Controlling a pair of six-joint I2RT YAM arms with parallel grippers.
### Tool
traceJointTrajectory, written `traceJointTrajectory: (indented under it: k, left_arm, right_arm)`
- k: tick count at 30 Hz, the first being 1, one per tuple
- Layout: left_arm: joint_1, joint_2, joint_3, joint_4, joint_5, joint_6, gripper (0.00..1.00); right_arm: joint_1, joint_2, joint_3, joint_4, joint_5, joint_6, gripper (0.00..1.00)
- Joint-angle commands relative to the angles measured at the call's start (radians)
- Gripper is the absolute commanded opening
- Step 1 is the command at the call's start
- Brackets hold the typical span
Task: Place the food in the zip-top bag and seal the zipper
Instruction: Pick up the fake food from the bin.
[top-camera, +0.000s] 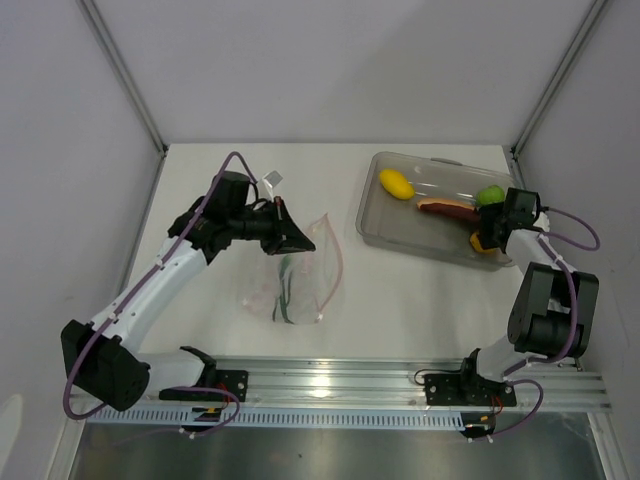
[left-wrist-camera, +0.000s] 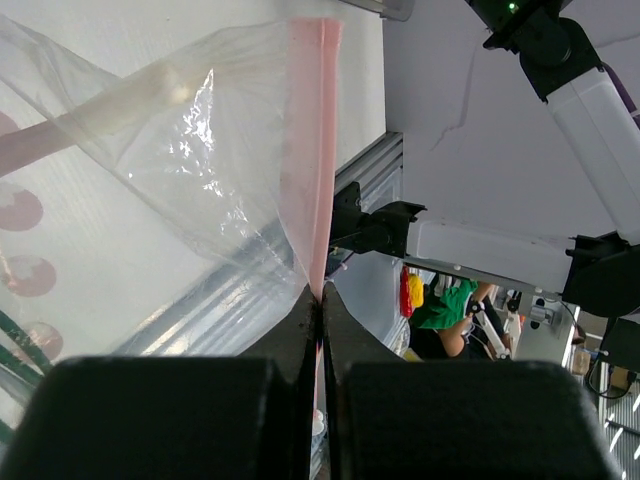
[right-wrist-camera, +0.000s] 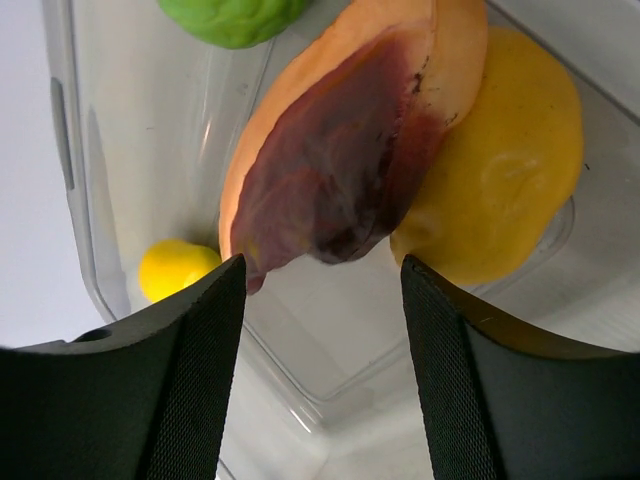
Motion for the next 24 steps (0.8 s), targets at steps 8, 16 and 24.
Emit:
traceJointTrajectory:
  k: [8, 16, 24]
  left_arm:
    - [0.016, 0.047, 0.028, 0.043, 0.035, 0.038, 0.01]
    - [0.018, 0.061, 0.023, 0.037, 0.036, 0.042, 0.01]
    - [0.018, 0.05, 0.026, 0.018, 0.036, 0.037, 0.01]
  right_arm:
    - [0.015, 0.117, 0.062, 0.152, 0.067, 0.044, 0.57]
    - [0.026, 0.183, 0.082, 0.157, 0.07, 0.075, 0.47]
    - [0.034, 0.184, 0.086, 0.206, 0.027, 0.049, 0.0]
